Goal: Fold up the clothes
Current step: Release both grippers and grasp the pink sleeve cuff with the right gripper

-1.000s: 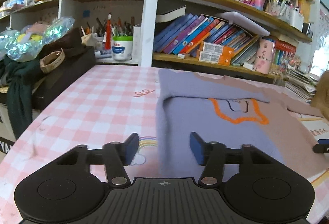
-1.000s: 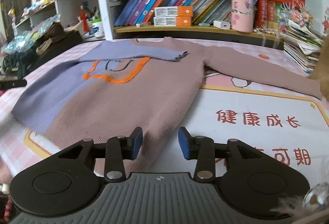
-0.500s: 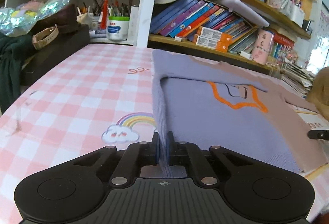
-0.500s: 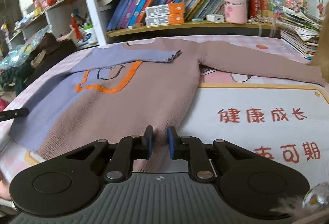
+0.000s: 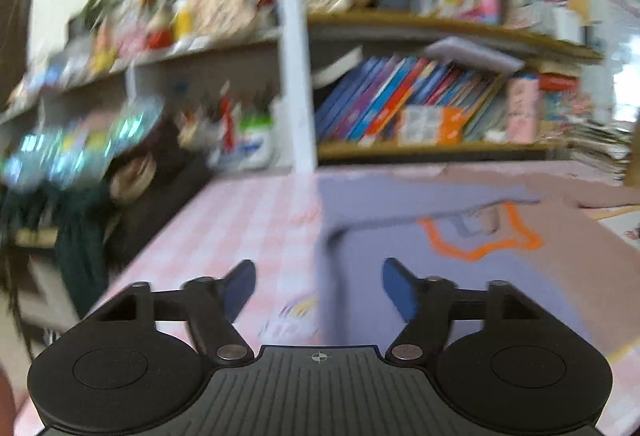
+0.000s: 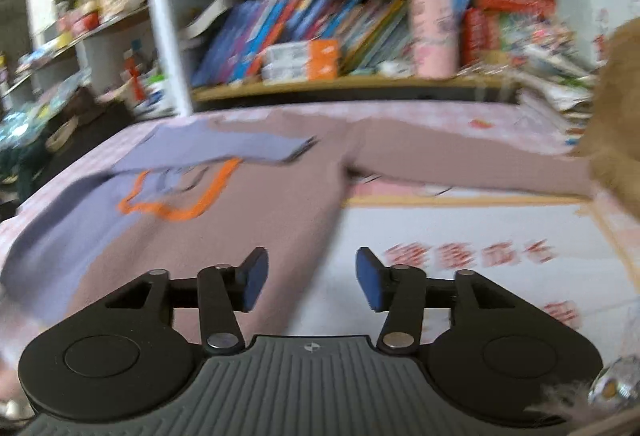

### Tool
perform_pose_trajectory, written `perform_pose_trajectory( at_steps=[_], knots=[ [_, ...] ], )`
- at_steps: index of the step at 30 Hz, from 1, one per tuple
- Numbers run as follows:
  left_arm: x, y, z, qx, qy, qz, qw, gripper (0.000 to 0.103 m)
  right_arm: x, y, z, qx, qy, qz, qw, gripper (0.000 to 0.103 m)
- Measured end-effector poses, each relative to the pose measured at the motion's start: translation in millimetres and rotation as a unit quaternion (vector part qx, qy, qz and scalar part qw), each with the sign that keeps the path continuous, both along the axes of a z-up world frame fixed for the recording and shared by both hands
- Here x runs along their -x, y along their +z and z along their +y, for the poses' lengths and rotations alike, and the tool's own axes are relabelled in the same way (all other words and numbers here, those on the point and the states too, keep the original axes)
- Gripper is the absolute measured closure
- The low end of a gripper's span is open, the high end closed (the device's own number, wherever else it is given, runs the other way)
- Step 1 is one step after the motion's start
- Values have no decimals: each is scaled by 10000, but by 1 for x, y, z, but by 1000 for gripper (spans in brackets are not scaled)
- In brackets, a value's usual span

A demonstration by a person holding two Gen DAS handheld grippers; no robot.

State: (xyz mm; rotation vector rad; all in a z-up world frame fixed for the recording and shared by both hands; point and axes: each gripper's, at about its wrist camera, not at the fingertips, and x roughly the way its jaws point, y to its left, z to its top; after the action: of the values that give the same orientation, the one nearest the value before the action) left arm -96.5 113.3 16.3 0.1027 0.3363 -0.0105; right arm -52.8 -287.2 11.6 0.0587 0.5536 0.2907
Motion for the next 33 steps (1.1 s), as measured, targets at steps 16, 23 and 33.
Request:
perform_pose_trajectory(
  at_steps=[16, 23, 33],
  knots=[
    [-45, -14, -20, -305, -1188, 141, 9923, 6, -114, 1, -147, 58, -2339, 525, 9708, 37],
    [-49, -19, -13, -152, -1348, 242, 9905, 5, -150, -15, -184, -223, -3051, 958, 9472, 42],
    [-49, -23, -31, -655, -1588, 354, 9845, 1, -164, -21, -169, 139, -2715, 939, 9577, 83]
  ],
)
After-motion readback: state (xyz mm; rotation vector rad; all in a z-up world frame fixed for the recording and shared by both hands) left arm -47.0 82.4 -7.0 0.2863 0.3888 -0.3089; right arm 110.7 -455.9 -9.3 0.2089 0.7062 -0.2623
